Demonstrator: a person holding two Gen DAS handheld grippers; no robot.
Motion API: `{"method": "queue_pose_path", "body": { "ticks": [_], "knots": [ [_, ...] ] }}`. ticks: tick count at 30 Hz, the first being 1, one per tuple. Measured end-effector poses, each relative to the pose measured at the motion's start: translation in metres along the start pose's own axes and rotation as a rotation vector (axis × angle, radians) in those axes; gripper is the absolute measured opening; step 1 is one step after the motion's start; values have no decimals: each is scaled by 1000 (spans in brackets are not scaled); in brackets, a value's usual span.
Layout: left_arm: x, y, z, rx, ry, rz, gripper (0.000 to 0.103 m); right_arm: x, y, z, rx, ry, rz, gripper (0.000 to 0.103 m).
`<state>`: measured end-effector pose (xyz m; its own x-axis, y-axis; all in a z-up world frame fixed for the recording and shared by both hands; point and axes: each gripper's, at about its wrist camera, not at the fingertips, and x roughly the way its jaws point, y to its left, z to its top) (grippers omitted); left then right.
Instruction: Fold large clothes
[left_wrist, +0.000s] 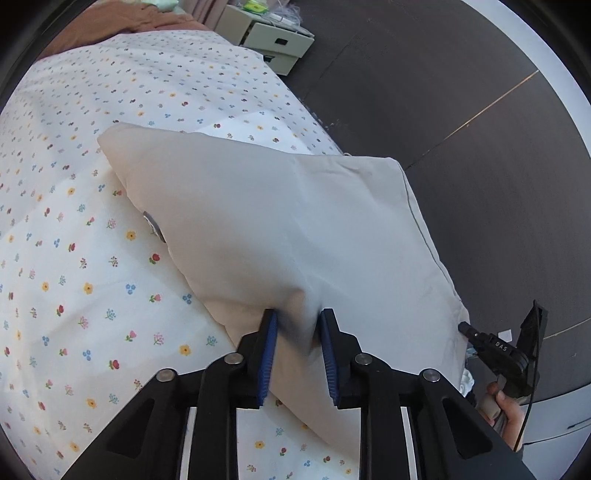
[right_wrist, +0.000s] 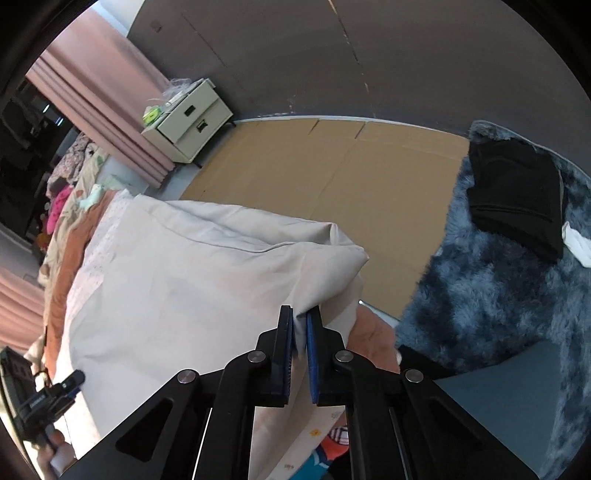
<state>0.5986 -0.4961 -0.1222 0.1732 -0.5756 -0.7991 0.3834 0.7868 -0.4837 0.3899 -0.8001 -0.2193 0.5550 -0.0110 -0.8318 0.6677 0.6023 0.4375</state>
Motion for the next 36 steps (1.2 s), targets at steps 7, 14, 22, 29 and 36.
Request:
{"method": "queue_pose_path", "body": {
  "ticks": [7, 14, 22, 29, 36],
  "knots": [
    [-29, 9, -5, -14, 6, -41, 47, -26, 1, -9, 6, -26, 34, 50],
    [-78, 3, -16, 37, -24, -43, 72, -74, 23, -26, -39, -62, 18, 63],
    [-156, 0, -35, 76, -124, -43, 84, -132, 54, -58, -79, -88, 15, 90],
    [-220, 4, -60, 108, -204, -66, 95, -188, 88, -94, -154, -134, 11, 103],
    [-283, 12, -94, 129, -293, -54, 97, -226, 127, -126, -240, -164, 38, 103]
  ]
}}
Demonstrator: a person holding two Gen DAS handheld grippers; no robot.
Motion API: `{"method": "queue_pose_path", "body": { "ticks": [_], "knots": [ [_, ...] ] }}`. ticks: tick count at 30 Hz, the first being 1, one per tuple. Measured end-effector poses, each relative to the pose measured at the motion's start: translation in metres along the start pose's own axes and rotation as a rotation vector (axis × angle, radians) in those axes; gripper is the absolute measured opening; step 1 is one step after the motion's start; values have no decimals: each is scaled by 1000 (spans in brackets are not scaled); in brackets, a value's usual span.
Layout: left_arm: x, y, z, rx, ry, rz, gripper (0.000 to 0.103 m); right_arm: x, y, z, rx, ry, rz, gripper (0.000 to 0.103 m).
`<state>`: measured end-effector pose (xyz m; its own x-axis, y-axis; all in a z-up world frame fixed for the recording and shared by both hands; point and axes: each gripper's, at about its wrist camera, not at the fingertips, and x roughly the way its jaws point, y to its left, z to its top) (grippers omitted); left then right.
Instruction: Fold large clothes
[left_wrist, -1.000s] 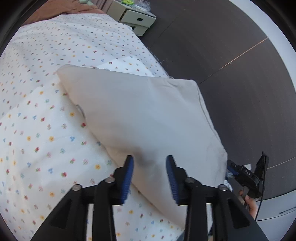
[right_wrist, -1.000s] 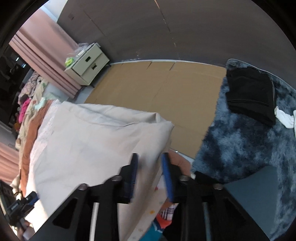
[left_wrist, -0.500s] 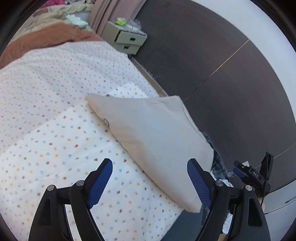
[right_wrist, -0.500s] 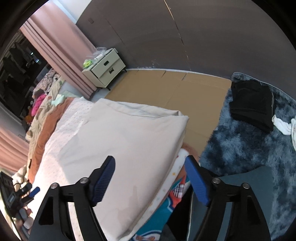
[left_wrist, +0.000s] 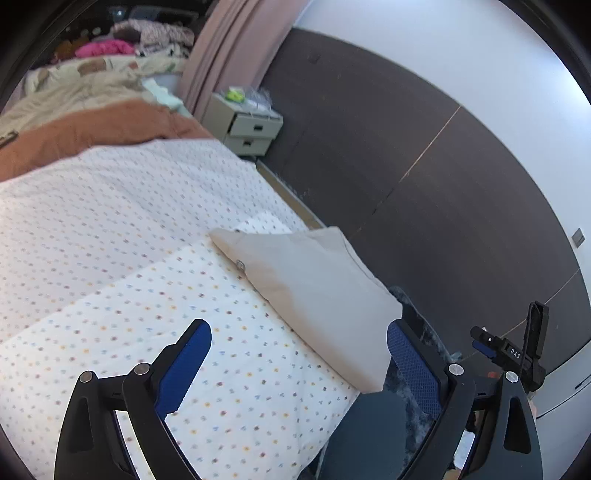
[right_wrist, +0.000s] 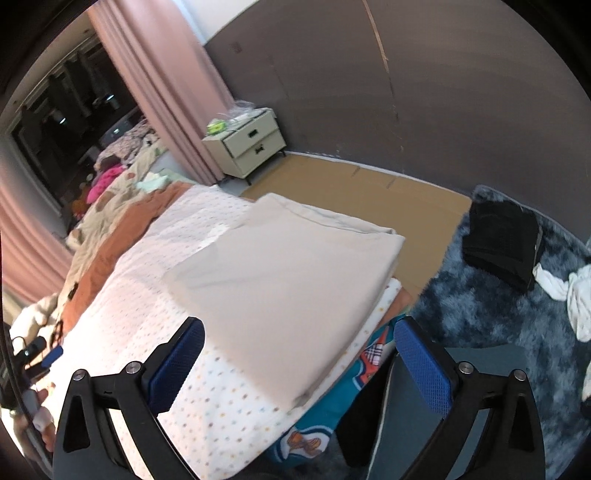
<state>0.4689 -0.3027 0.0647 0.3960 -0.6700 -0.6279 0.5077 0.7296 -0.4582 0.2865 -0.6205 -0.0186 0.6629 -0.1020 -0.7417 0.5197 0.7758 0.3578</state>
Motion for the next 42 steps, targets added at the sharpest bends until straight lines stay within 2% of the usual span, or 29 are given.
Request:
{"method": "queue_pose_path", "body": {
  "ticks": [6, 14, 20, 30, 42],
  "knots": [
    [-61, 4, -19, 17, -91, 37, 98, -29, 44, -15, -85, -37, 48, 103],
    [-127, 1, -54, 88, -194, 159, 99, -58, 90, -42, -182, -74, 125, 103],
    [-166, -6, -87, 113, -256, 219, 99, -79, 116, -71, -246, -83, 176, 103],
    [-218, -21, -144, 134, -331, 312, 99, -121, 142, -123, -345, -134, 242, 103],
    [-271, -35, -219, 130, -404, 419, 99, -171, 147, -188, -429, -181, 328, 103]
  ]
}}
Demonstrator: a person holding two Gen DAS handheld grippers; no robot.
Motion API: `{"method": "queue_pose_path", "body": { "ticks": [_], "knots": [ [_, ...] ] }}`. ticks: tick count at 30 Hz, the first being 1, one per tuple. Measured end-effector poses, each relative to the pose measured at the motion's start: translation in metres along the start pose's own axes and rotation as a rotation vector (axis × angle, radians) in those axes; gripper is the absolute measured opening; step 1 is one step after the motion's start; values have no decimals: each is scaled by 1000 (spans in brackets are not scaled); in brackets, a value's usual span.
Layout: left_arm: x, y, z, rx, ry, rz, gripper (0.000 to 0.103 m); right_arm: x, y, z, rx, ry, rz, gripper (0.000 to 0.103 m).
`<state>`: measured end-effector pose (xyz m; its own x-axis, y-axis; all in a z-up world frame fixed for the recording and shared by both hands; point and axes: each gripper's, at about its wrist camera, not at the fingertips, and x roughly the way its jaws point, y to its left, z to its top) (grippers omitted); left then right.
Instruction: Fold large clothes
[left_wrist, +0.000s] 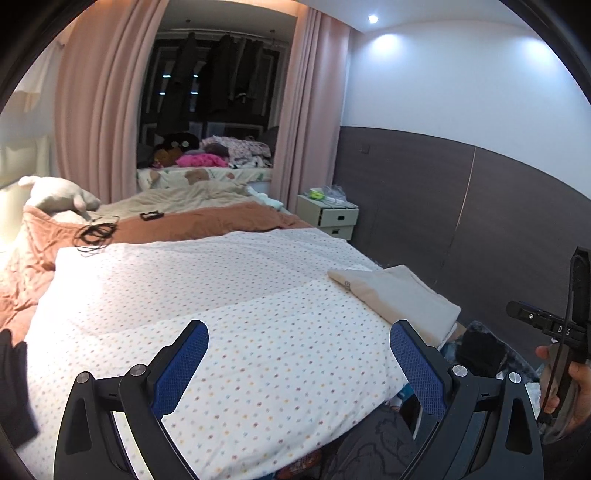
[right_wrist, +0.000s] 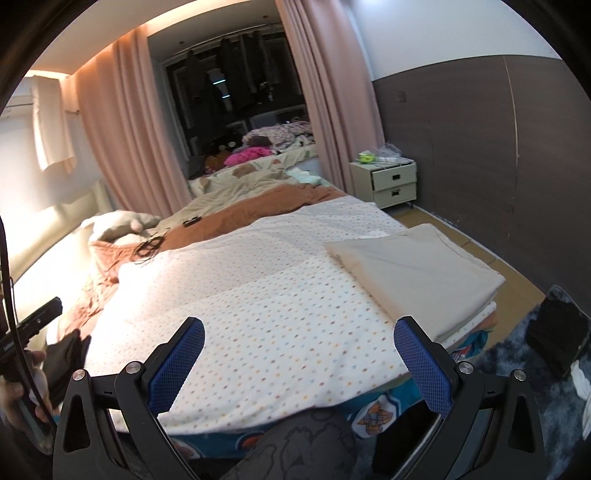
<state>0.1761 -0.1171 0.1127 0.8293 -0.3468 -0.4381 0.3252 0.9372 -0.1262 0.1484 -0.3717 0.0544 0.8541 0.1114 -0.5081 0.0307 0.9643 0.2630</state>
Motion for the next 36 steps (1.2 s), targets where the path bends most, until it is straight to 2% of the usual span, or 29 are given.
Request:
{"method": "queue_pose_path", "body": {
  "ticks": [7, 12, 16, 23, 28, 36],
  "knots": [
    [-44, -1, -27, 40, -45, 65, 103, -31, 16, -24, -49, -47, 32, 103],
    [-63, 5, -48, 28, -48, 80, 103, -43, 22, -47, -73, -58, 62, 103],
    [-78, 7, -69, 37, -57, 112, 103, -53, 23, -68, -89, -77, 57, 103],
    [-102, 12, -98, -8, -111, 143, 103, -67, 18, -93, -117, -117, 43, 103],
    [-114, 10, -113, -15, -130, 189, 103, -72, 18, -104, -109, -92, 72, 103],
    [-125, 10, -116, -29, -142, 187, 103, -63, 24, -108, -103, -58, 78, 103]
  ]
}}
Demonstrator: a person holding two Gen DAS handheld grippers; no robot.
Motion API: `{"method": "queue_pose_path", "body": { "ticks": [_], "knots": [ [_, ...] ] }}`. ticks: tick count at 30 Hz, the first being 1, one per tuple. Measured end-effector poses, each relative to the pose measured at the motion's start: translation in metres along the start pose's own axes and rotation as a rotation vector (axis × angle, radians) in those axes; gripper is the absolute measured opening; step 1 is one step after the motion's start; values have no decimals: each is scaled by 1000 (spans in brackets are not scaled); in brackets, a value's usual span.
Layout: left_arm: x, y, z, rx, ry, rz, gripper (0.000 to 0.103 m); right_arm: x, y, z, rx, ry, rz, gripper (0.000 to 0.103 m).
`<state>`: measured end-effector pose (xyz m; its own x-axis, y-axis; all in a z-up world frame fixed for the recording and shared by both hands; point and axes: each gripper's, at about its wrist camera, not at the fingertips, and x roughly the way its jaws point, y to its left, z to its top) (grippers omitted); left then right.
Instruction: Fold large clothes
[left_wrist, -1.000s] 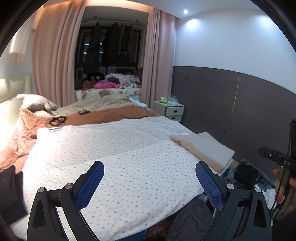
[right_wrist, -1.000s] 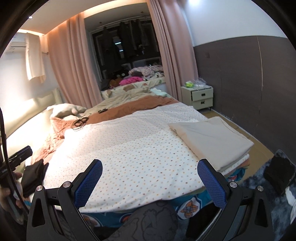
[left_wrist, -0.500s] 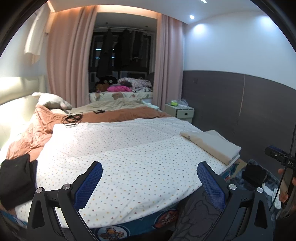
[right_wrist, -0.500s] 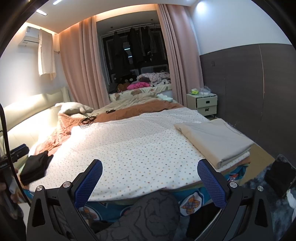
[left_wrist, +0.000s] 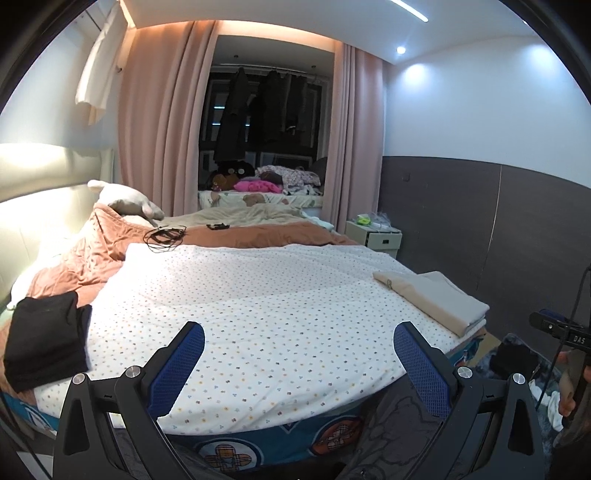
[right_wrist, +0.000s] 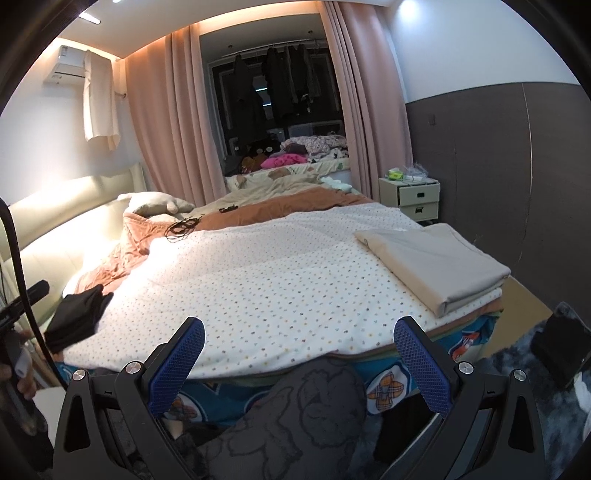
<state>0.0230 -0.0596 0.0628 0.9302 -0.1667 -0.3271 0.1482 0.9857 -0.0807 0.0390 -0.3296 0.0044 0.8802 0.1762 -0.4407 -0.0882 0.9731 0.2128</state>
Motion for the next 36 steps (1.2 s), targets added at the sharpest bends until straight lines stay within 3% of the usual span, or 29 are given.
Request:
{"method": "queue_pose_path", "body": {
  "ticks": [36],
  "knots": [
    [-11, 9, -2, -41, 1, 33, 103, 0, 8, -3, 4, -4, -25, 103]
  ]
}}
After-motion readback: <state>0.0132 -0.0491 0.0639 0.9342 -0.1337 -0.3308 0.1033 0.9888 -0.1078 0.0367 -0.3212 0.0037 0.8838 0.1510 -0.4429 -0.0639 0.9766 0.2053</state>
